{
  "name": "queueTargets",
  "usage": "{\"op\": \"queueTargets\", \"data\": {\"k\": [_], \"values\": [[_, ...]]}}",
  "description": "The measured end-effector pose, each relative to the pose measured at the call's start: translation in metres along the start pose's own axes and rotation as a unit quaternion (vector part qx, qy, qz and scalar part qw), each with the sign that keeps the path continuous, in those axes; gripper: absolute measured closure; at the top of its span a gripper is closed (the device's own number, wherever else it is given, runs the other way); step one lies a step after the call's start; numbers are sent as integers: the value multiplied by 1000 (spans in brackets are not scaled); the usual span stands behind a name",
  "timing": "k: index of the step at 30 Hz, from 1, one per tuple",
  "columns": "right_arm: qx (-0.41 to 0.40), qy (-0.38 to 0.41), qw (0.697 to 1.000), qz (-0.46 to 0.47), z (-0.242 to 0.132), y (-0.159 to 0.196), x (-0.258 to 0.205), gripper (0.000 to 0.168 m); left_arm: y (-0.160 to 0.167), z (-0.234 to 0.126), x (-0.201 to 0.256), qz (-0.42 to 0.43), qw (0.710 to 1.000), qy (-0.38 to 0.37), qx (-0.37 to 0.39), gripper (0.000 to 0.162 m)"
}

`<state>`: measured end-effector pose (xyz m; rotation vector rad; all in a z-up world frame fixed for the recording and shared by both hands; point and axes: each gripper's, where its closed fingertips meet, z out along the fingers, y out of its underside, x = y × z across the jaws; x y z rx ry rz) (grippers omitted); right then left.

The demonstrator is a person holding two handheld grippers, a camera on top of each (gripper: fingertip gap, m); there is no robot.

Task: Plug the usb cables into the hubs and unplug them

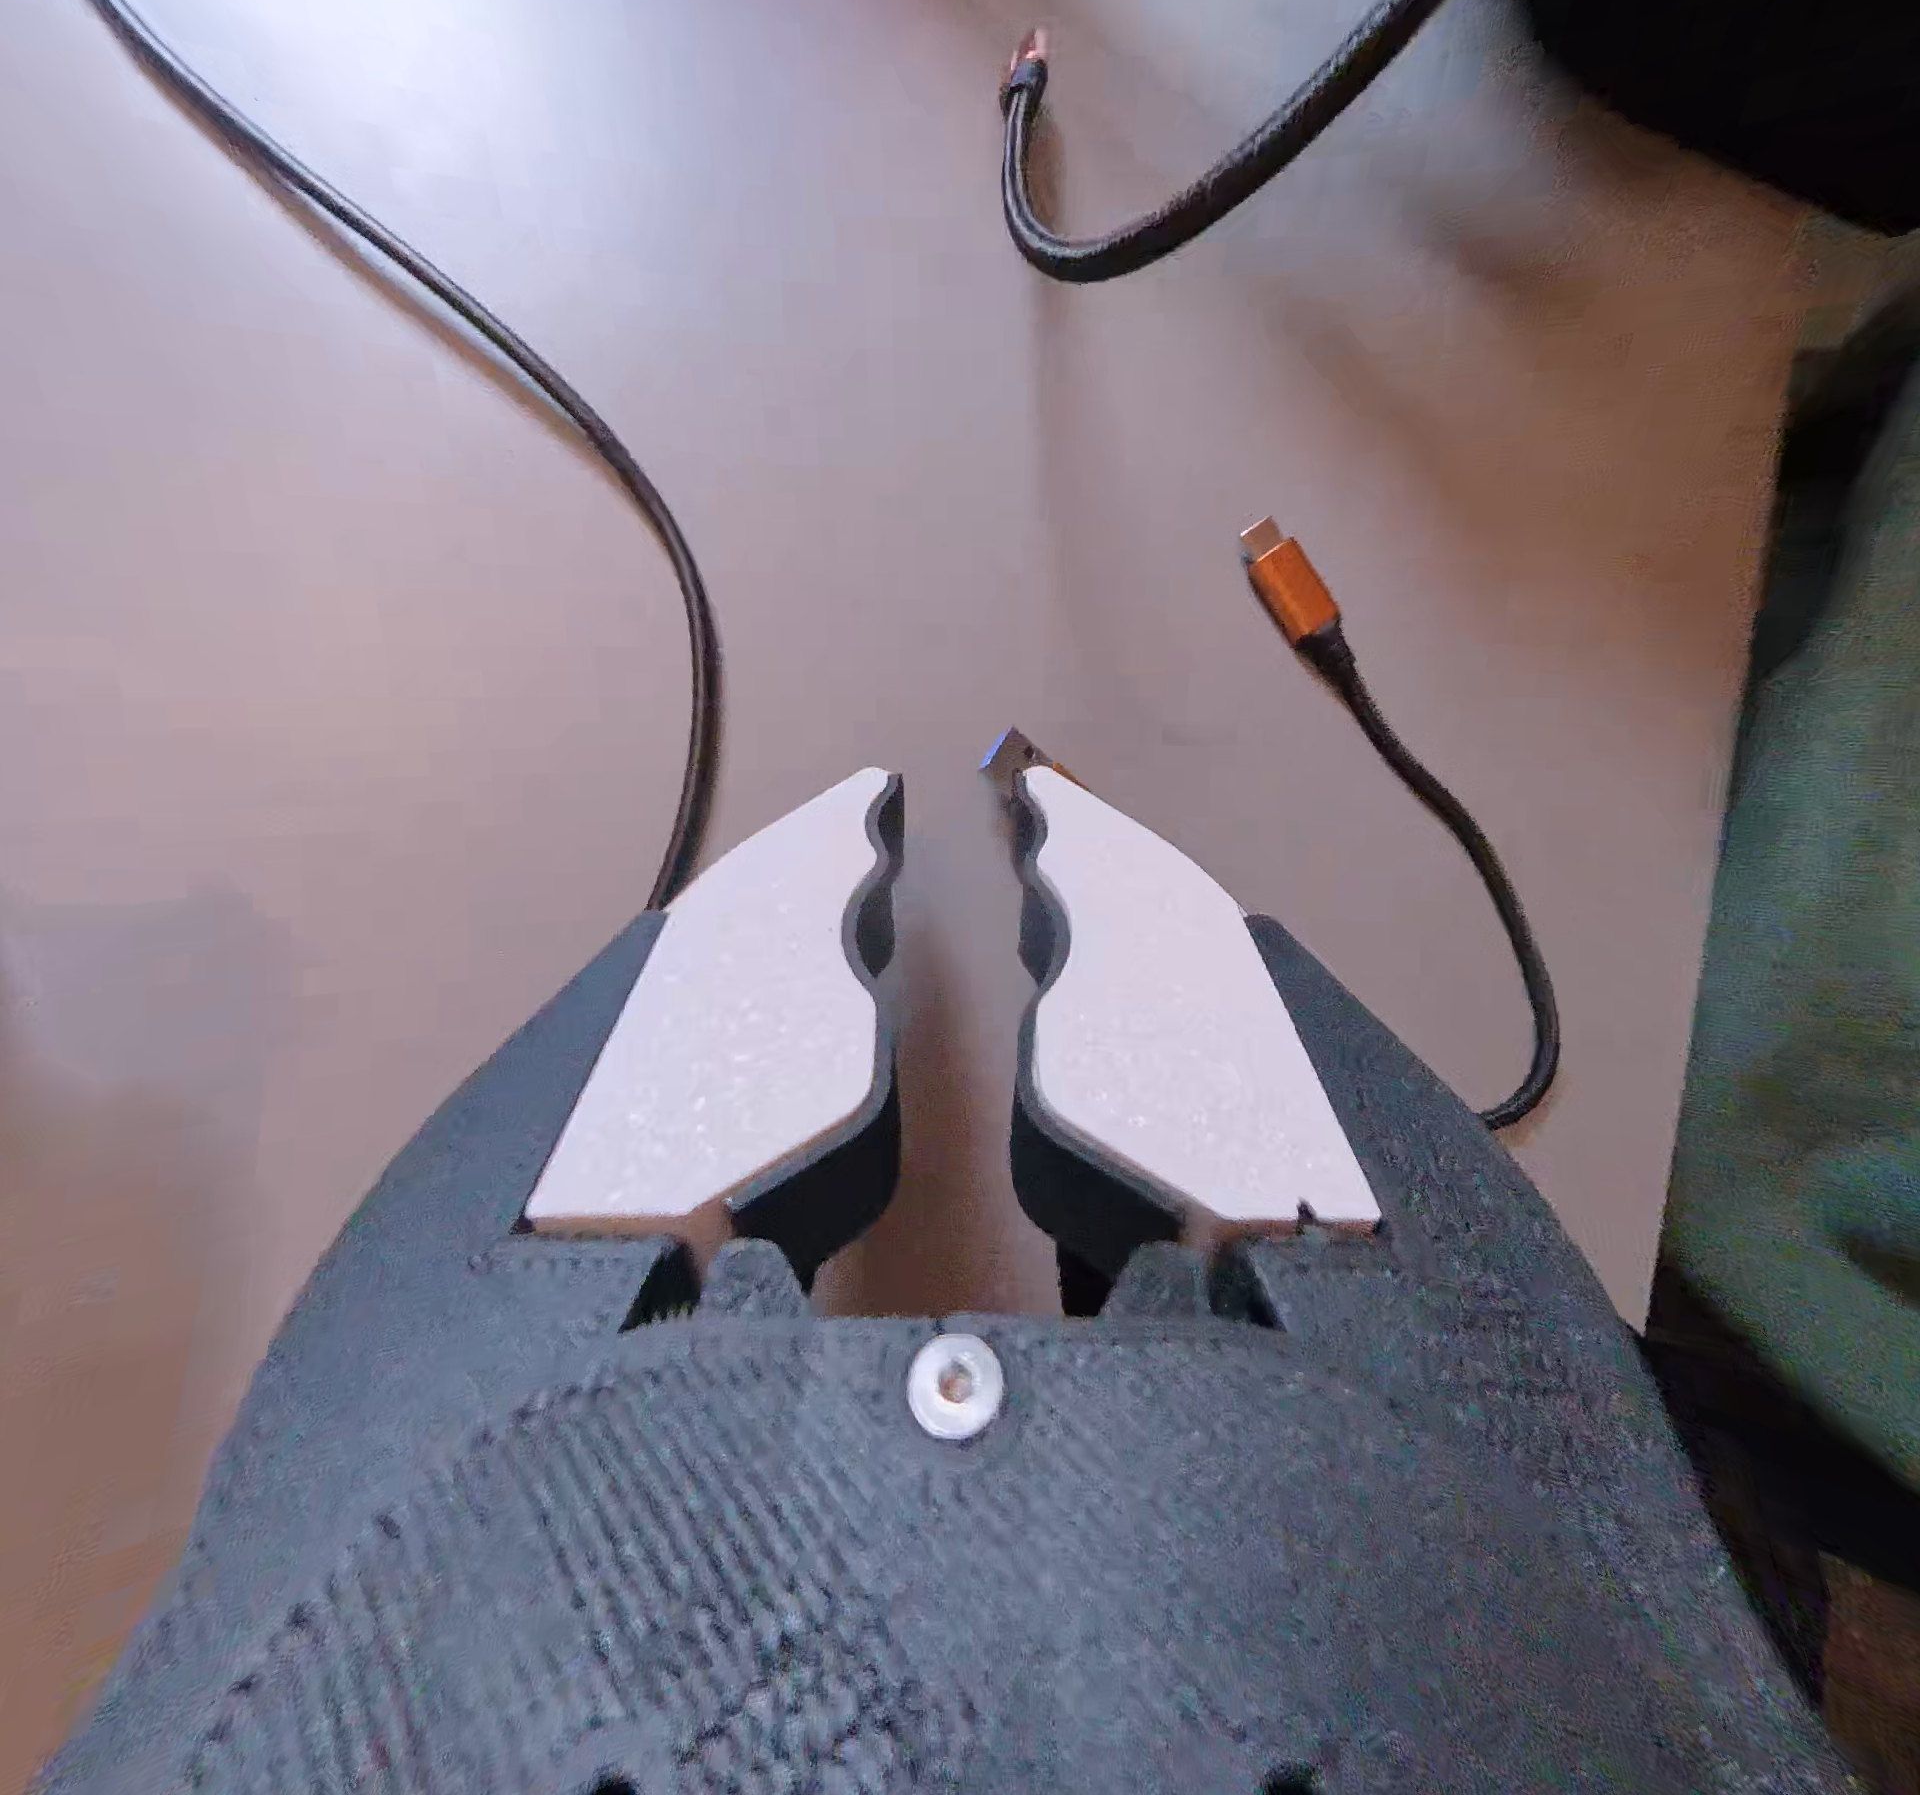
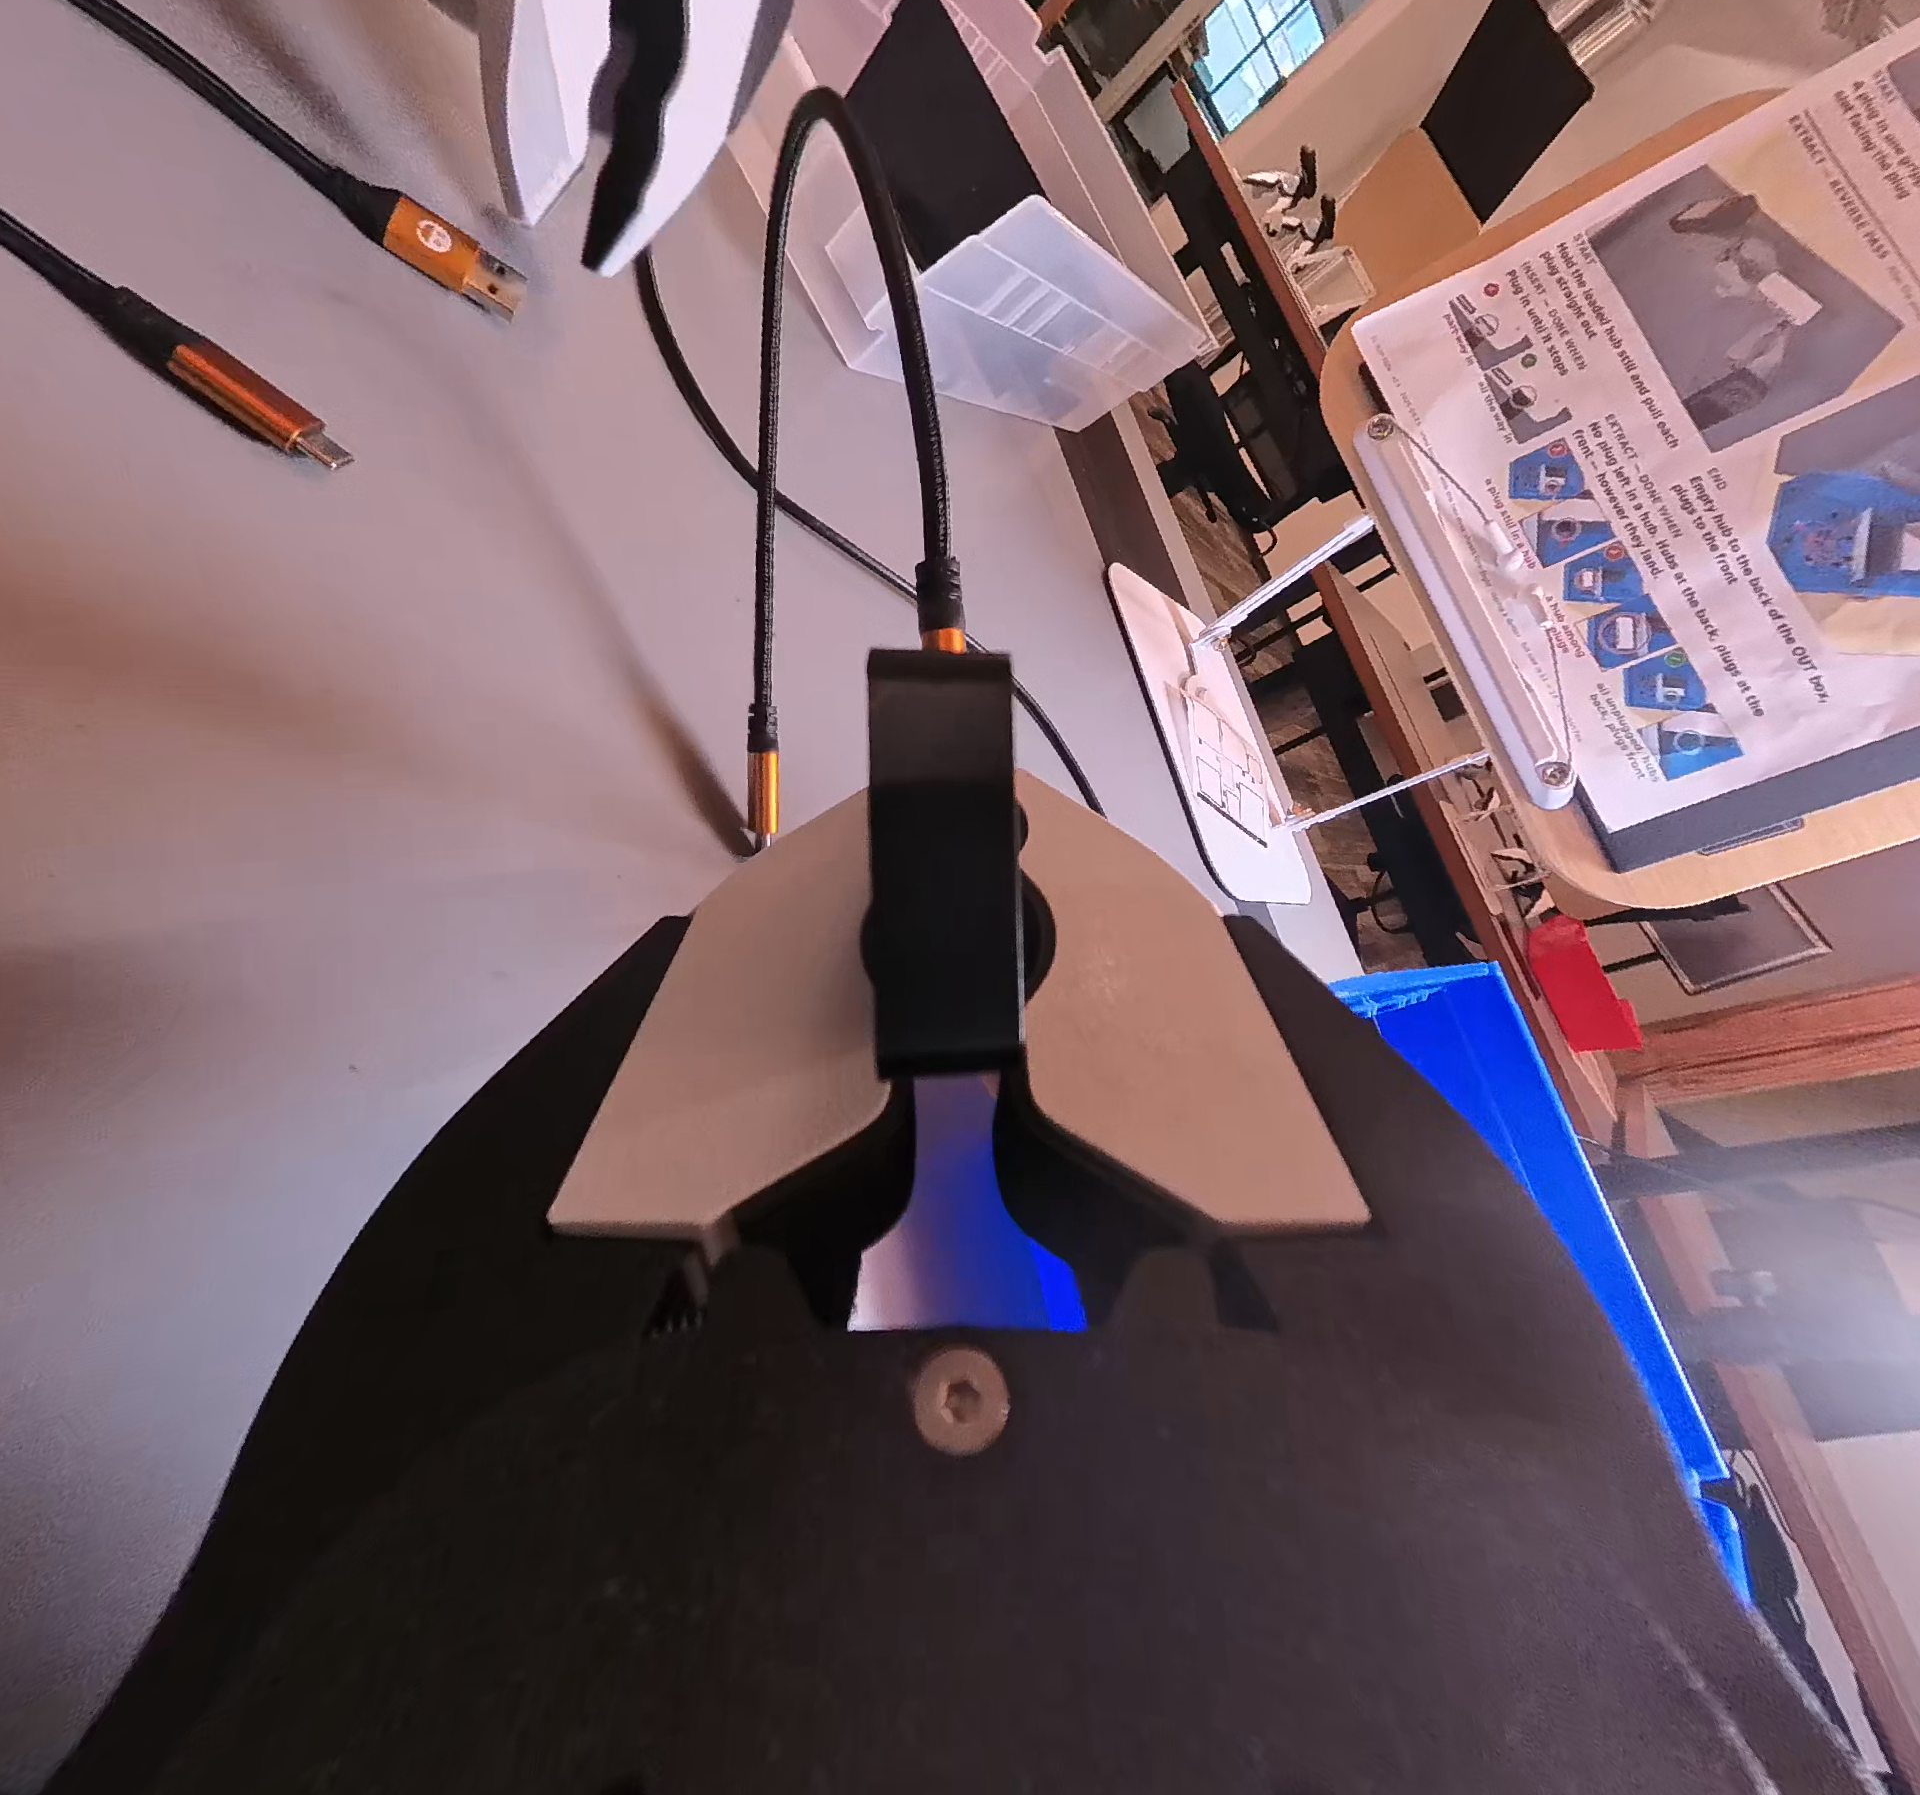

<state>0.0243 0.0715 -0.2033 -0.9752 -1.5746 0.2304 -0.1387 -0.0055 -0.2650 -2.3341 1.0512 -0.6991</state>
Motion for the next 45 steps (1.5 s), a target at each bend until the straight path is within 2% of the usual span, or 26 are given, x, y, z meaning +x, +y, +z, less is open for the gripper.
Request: {"op": "queueTargets", "data": {"k": [3,5,8,10,11,13,14,17,20,22,24,28,32,36,40,43,45], "values": [[1,2,1000,3,-1,0,2,156,11,-6,12,13,997,-70,-40,143],[1,4,1000,4,-2,-1,3,156,14,-5,26,6,994,-100,-38,143],[2,5,1000,4,-2,-2,3,155,17,5,40,-3,990,-138,-20,139],[2,4,1000,3,-2,-2,3,156,30,14,37,16,982,-182,-56,137],[1,4,1000,2,-2,-3,2,156,23,16,39,23,982,-184,-35,143],[0,2,1000,-2,-2,-4,1,156,22,19,36,45,980,-190,-45,151],[0,3,1000,-5,-2,-5,0,156,20,21,37,70,981,-176,-47,156],[0,5,1000,-5,-3,-7,1,156,14,29,46,155,982,-90,-65,157],[-1,6,1000,-1,-3,-5,2,156,14,33,58,242,966,23,-85,157],[-2,7,1000,0,-4,-4,2,156,10,34,59,266,958,63,-81,157],[-3,7,1000,1,-4,-3,3,156,4,35,51,255,961,59,-83,156],[-1,6,1000,10,-4,-1,4,156,0,39,49,214,973,10,-82,143],[3,1,1000,17,-3,-1,3,156,-2,42,46,152,984,-70,-57,141],[0,0,1000,16,-3,-1,2,155,-8,43,38,139,980,-138,-25,142],[0,2,1000,13,-3,-2,1,156,-12,48,36,131,982,-138,2,155],[2,3,1000,12,-2,-3,1,156,-12,48,35,158,976,-149,-10,155],[6,-1,1000,8,-2,-3,-1,156,-12,47,44,157,980,-119,-14,155]]}}
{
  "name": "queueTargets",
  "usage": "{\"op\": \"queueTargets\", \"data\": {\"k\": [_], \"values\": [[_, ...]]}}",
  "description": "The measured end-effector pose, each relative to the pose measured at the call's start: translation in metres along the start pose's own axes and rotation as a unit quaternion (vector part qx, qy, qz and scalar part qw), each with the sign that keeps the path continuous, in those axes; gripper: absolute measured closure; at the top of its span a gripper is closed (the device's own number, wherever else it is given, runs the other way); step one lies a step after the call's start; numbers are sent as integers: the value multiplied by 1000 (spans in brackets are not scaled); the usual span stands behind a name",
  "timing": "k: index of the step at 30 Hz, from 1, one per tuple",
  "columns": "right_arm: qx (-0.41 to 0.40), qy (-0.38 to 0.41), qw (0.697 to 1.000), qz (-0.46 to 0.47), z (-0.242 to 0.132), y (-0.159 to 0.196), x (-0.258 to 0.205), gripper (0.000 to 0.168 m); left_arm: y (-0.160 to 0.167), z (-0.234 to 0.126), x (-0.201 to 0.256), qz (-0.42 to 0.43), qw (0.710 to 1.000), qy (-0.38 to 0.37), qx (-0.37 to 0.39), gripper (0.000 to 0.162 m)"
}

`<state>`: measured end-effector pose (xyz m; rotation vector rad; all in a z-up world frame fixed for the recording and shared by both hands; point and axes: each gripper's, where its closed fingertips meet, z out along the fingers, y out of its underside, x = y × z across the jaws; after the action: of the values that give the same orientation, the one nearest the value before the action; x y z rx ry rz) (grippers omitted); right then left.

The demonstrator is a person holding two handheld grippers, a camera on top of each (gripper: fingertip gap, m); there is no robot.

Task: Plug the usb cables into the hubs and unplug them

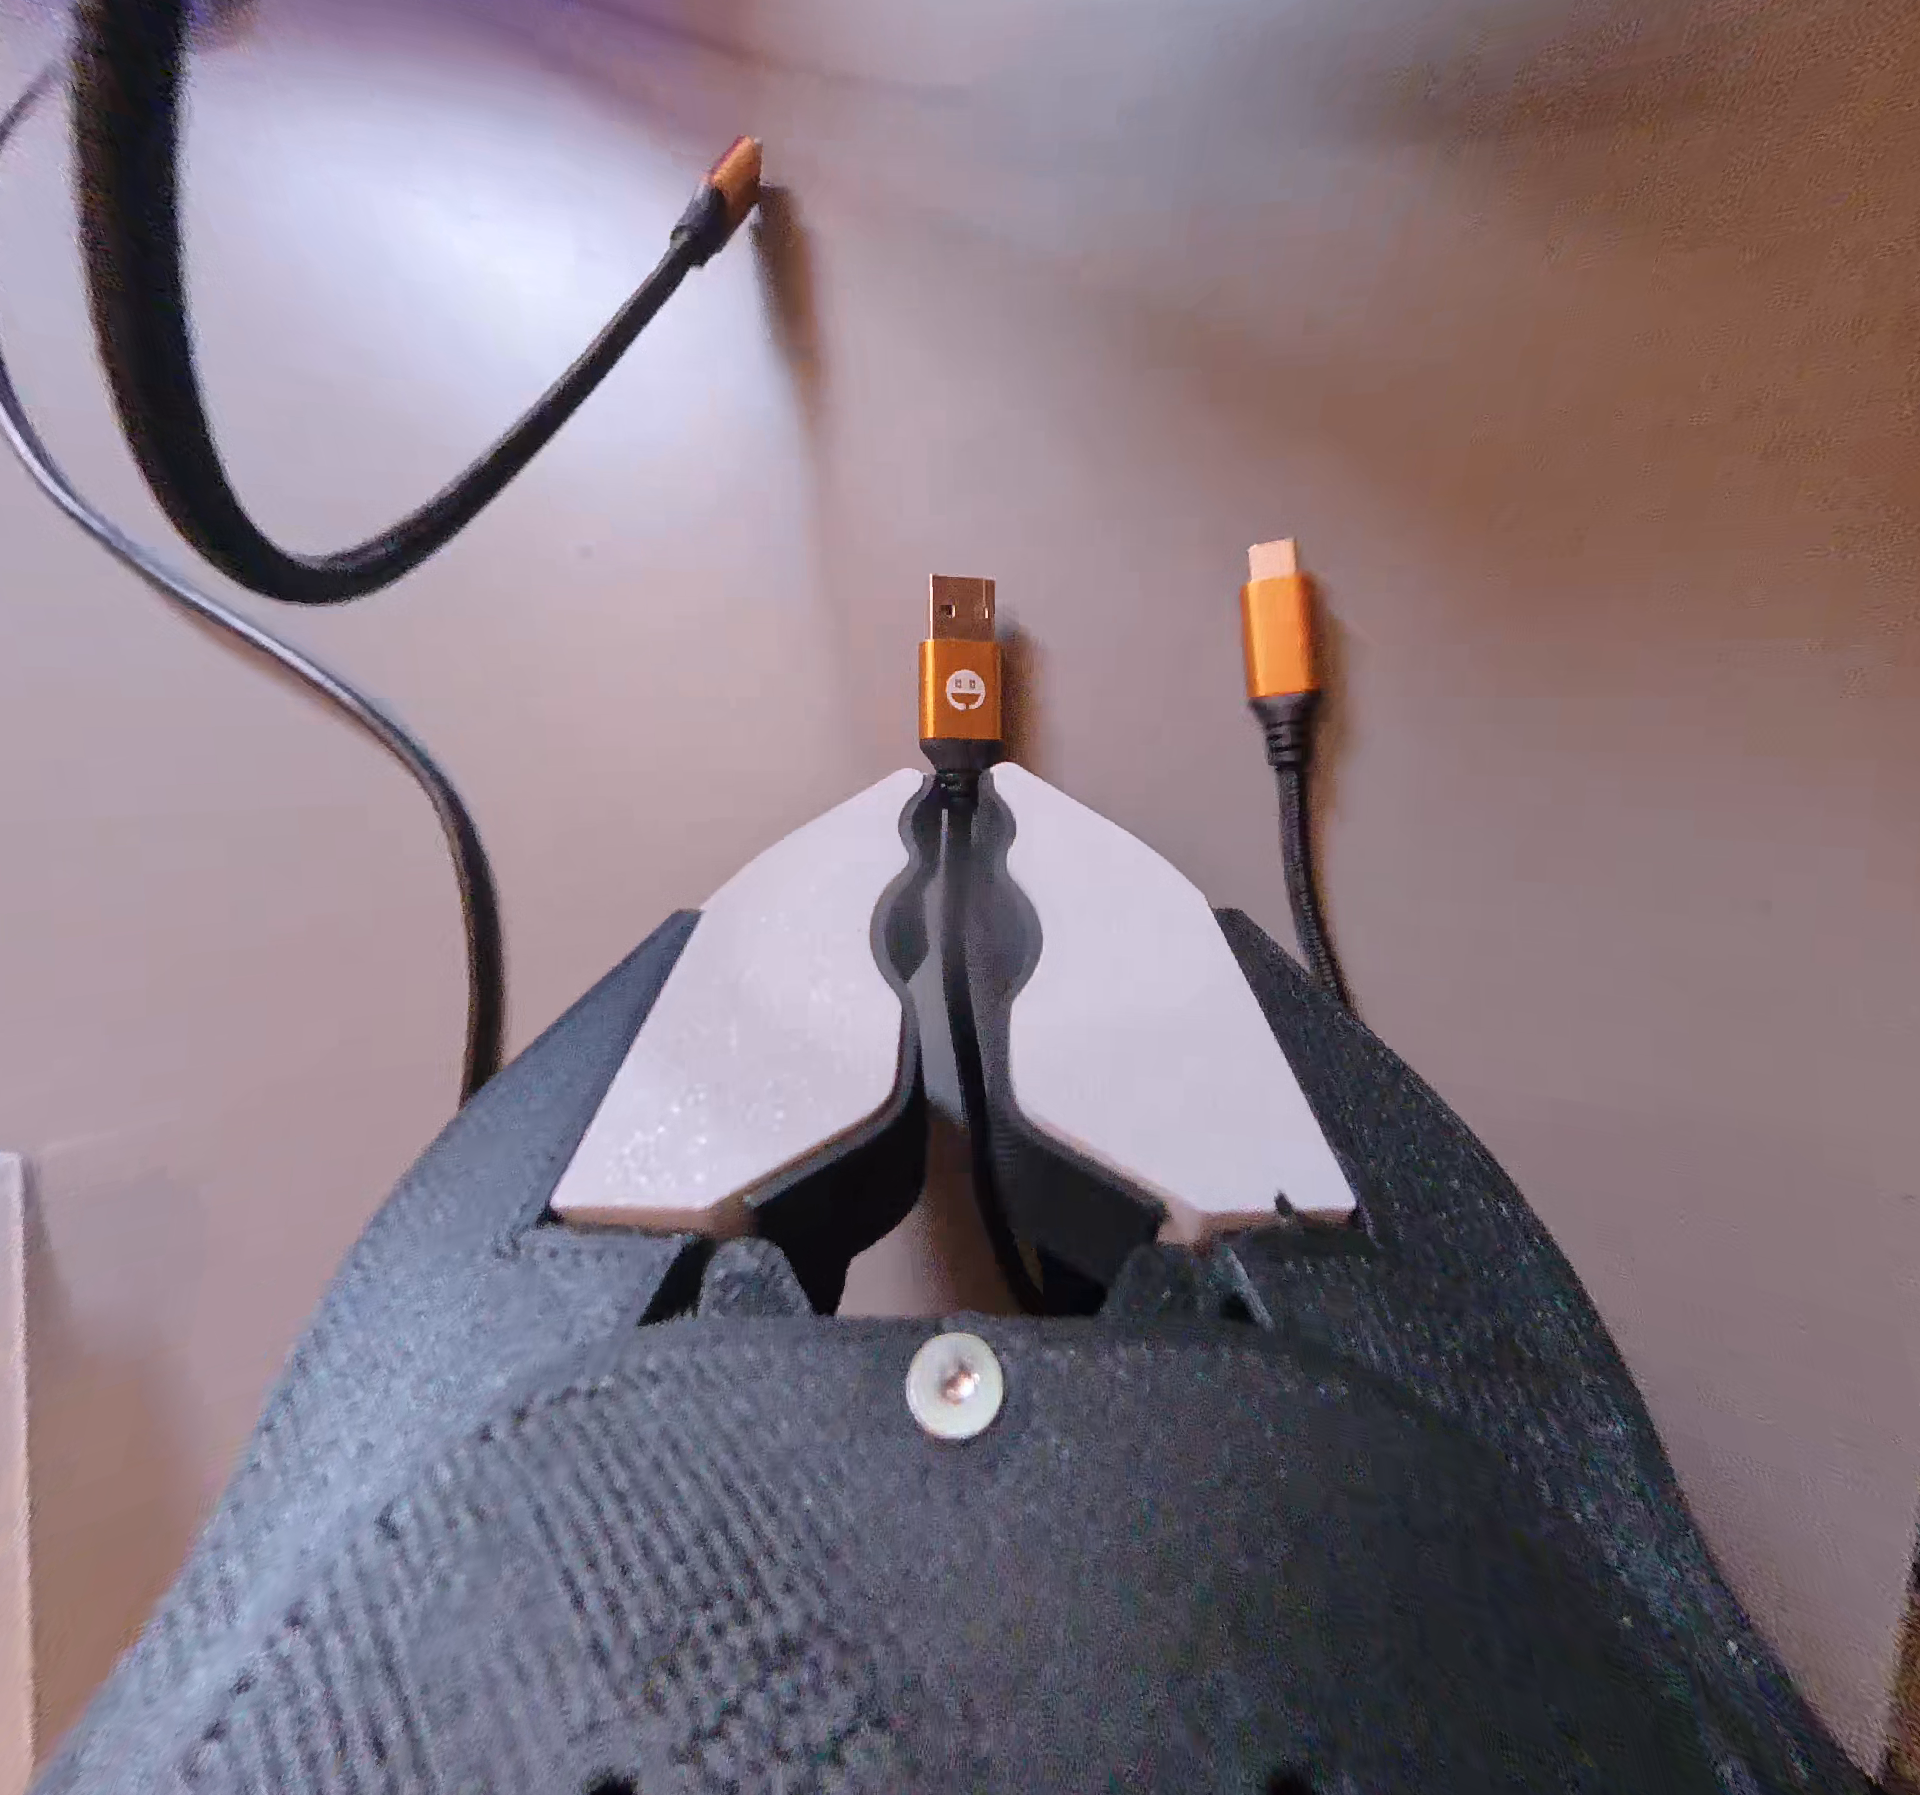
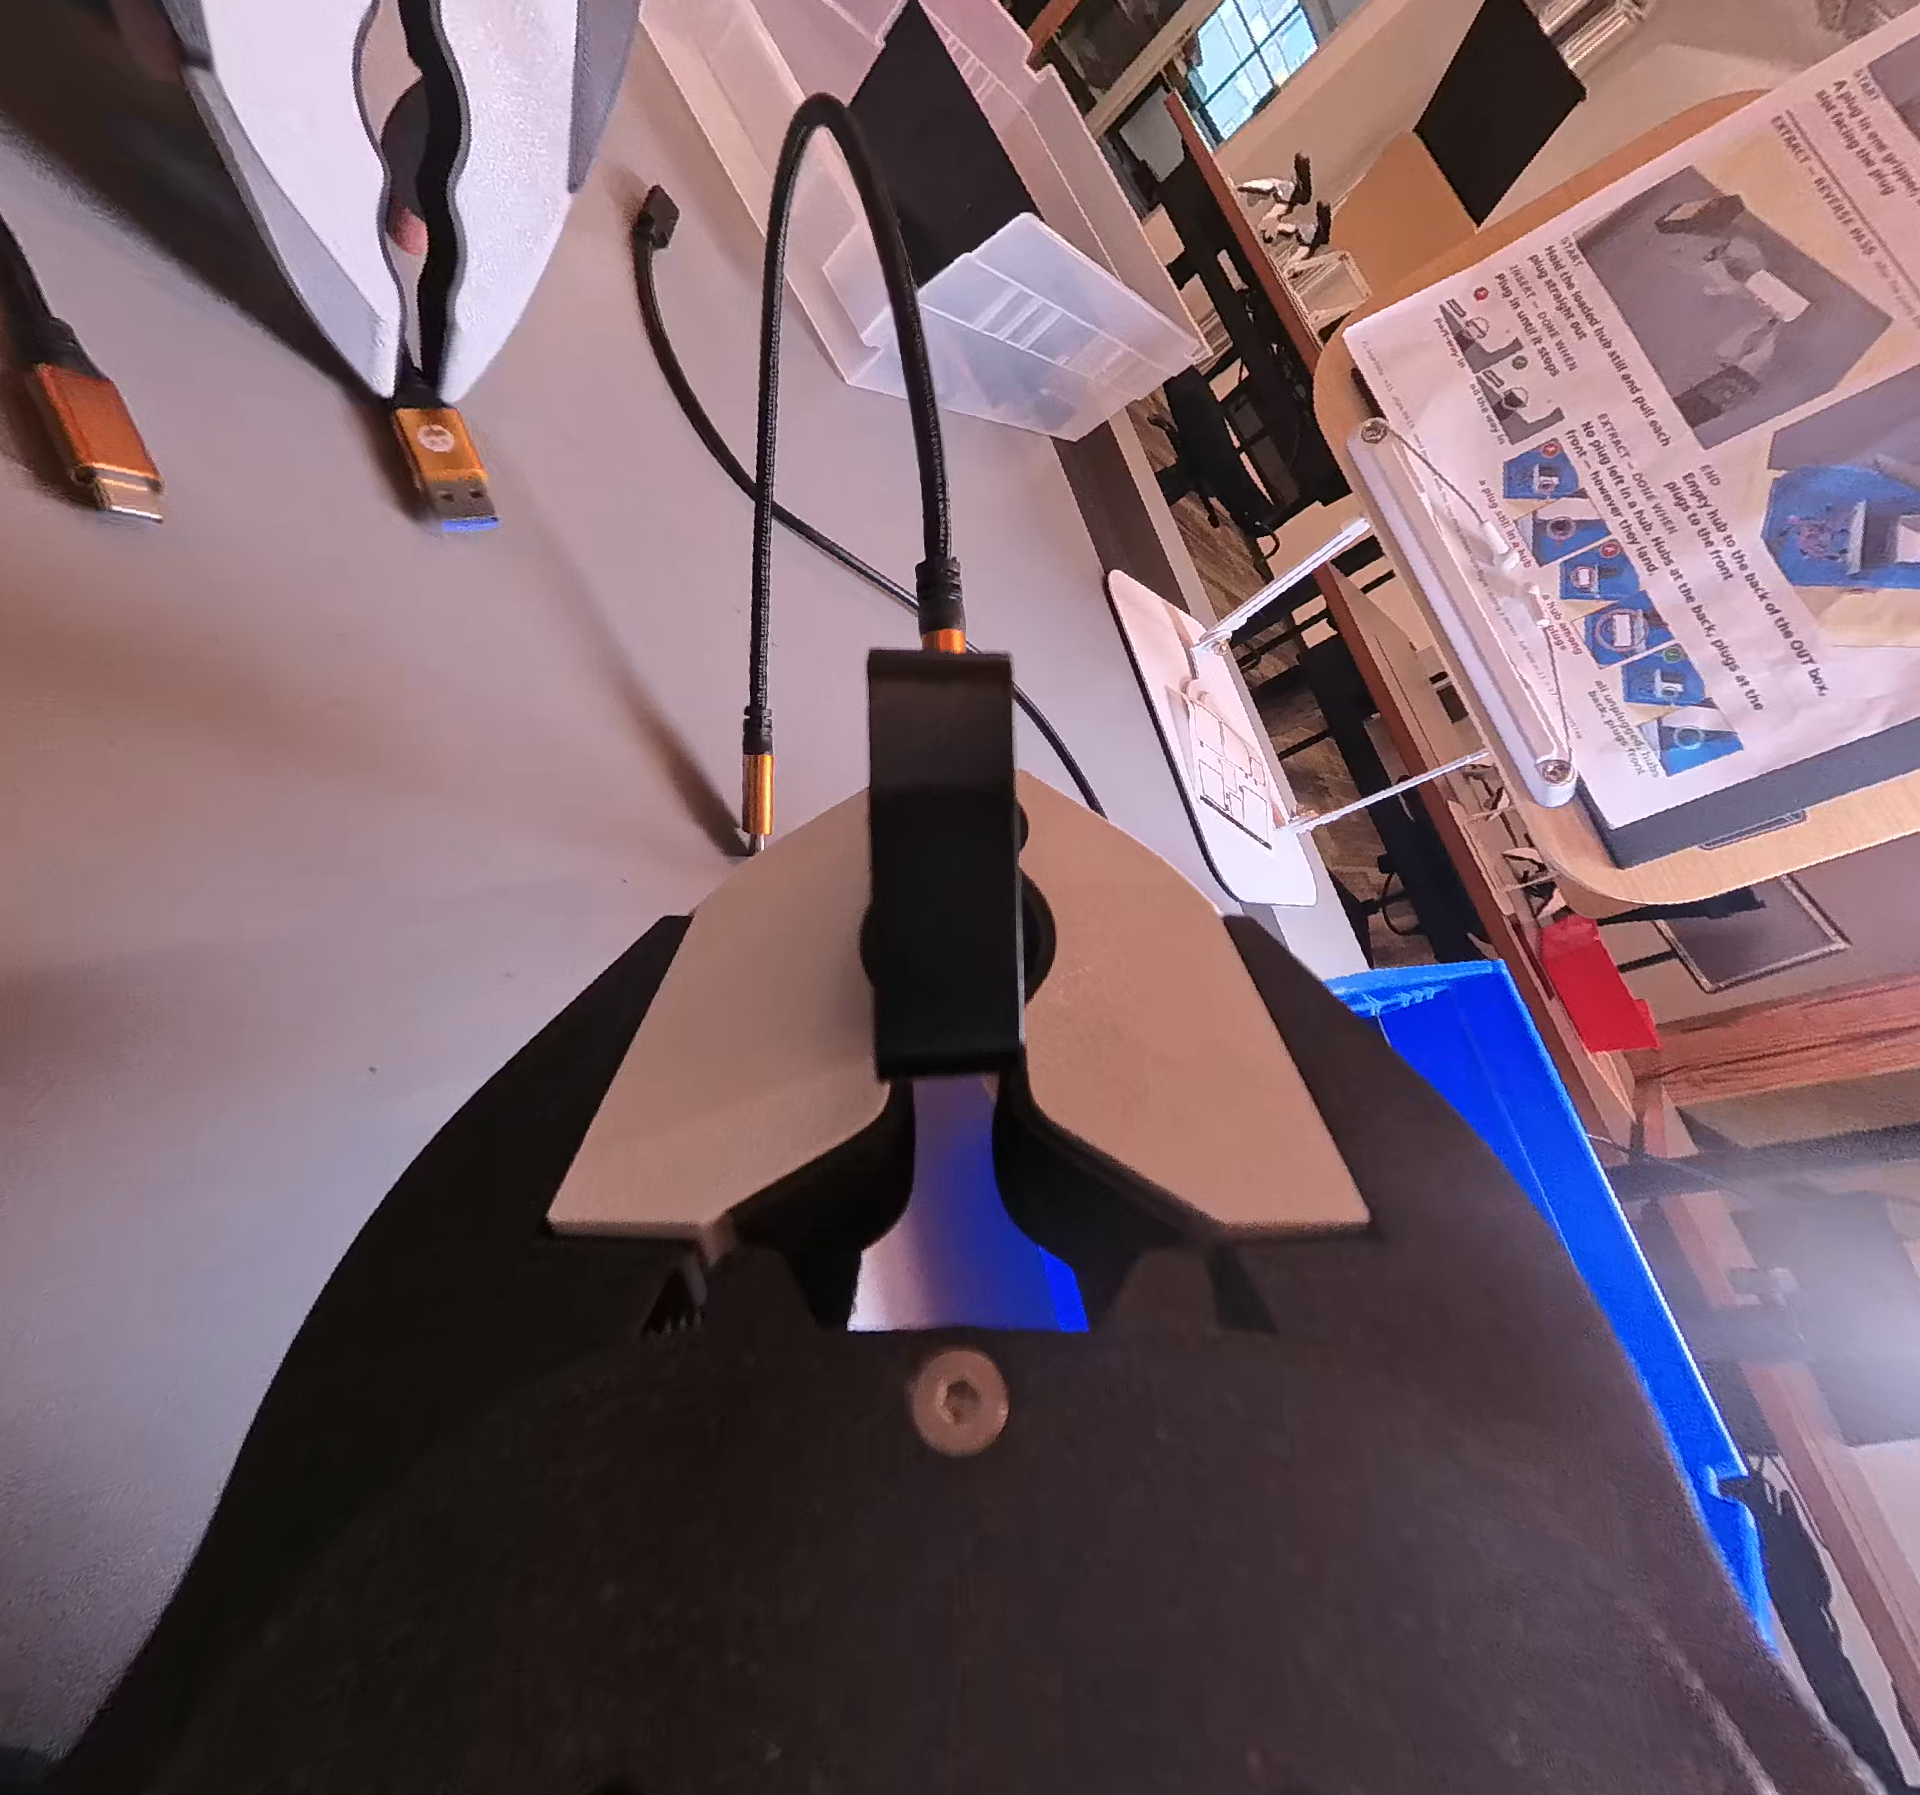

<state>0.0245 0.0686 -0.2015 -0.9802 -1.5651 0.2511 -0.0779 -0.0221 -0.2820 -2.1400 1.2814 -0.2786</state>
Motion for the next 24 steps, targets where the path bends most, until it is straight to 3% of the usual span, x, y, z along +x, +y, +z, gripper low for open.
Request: {"op": "queueTargets", "data": {"k": [5,9,17,24], "values": [[8,-3,999,-37,2,-4,-7,156,-69,-40,29,-64,981,125,134,155],[-10,3,995,-101,9,-7,-18,156,-98,-43,31,-90,973,170,125,155],[-37,41,972,-227,16,-15,-31,156,-99,-16,14,-108,977,184,25,155],[-35,48,962,-267,18,-19,-38,156,-89,-12,22,-105,969,223,-29,155]]}}
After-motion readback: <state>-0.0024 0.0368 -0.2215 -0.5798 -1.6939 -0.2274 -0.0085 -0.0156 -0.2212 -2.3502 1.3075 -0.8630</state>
